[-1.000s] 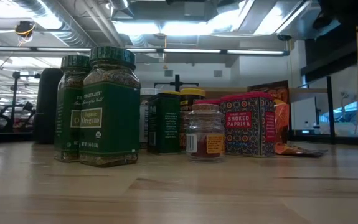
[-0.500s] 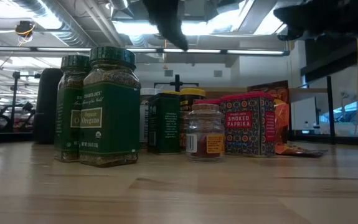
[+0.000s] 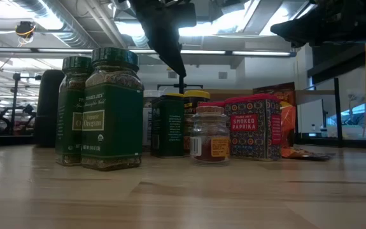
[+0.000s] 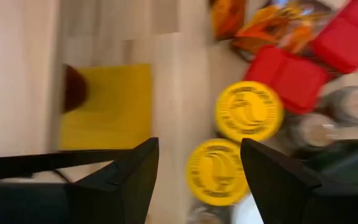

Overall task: Shelf spices
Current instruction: Put the yellow seasoning bottle on the shelf

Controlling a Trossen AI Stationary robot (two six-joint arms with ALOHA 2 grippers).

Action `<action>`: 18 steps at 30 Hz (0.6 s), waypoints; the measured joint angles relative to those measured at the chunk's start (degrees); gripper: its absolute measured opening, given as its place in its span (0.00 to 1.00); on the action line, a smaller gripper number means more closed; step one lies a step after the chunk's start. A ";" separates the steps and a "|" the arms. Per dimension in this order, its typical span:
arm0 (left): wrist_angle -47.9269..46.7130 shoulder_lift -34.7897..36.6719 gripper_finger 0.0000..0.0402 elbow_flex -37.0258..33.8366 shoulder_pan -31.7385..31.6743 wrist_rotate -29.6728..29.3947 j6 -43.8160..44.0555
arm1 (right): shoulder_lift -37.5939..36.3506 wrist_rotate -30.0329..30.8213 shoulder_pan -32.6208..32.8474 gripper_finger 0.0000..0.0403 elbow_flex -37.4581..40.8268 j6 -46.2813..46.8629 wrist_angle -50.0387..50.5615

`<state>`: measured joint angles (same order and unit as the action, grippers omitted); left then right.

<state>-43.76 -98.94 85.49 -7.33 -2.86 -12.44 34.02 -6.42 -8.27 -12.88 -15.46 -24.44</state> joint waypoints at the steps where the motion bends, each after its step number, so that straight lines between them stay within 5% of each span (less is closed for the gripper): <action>1: -0.01 0.03 0.55 0.00 0.00 0.57 0.89 | 0.00 -0.02 0.00 0.06 0.00 0.00 0.33; 18: -3.14 -5.06 0.55 -0.04 -0.66 3.36 6.83 | 0.00 -0.75 0.00 0.06 0.00 2.14 1.12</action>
<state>-46.90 -104.01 85.45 -7.99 0.50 -5.61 34.02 -7.17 -8.27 -12.88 -13.32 -23.32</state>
